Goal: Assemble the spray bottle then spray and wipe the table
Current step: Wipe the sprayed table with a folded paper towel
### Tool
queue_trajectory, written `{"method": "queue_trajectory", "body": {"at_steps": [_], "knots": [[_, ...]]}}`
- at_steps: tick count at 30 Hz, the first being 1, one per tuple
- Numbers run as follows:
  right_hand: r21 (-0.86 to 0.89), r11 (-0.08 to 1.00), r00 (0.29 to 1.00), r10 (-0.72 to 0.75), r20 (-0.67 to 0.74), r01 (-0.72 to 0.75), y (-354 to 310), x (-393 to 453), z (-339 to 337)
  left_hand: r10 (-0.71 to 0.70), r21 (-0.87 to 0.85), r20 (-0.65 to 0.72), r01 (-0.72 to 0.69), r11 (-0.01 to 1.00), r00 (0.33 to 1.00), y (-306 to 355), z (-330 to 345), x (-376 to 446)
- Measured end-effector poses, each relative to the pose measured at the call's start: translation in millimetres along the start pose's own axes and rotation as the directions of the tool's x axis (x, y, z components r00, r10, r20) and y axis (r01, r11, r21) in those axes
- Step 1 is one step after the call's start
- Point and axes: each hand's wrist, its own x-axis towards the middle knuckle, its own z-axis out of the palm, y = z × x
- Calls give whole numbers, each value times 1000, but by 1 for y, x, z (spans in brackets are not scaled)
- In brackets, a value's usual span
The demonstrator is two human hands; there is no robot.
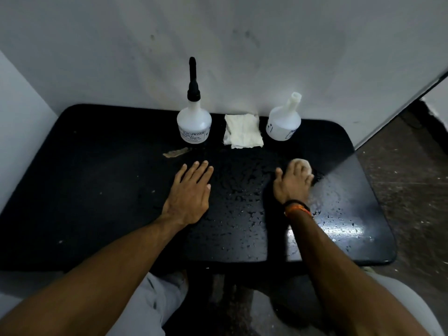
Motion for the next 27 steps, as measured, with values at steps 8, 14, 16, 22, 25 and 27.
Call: {"method": "queue_trajectory", "body": {"at_steps": [8, 14, 16, 22, 25, 27], "knots": [[85, 901, 905, -425, -35, 426, -27, -133, 45, -5, 27, 6, 5, 1000, 1000, 2, -1, 0], [105, 971, 962, -192, -196, 215, 44, -176, 39, 7, 35, 4, -7, 999, 1000, 0, -2, -1], [60, 998, 977, -14, -212, 28, 63, -148, 26, 8, 39, 19, -9, 999, 1000, 2, -2, -1], [60, 993, 991, 105, -80, -101, 22, -95, 13, 3, 46, 24, -4, 999, 1000, 4, -4, 0], [84, 970, 971, -220, -89, 228, -11, -139, 38, 9, 38, 11, -9, 999, 1000, 3, -5, -1], [111, 955, 956, -262, -129, 277, -2, -174, 48, 12, 26, 0, -12, 1000, 1000, 3, -5, -1]]}}
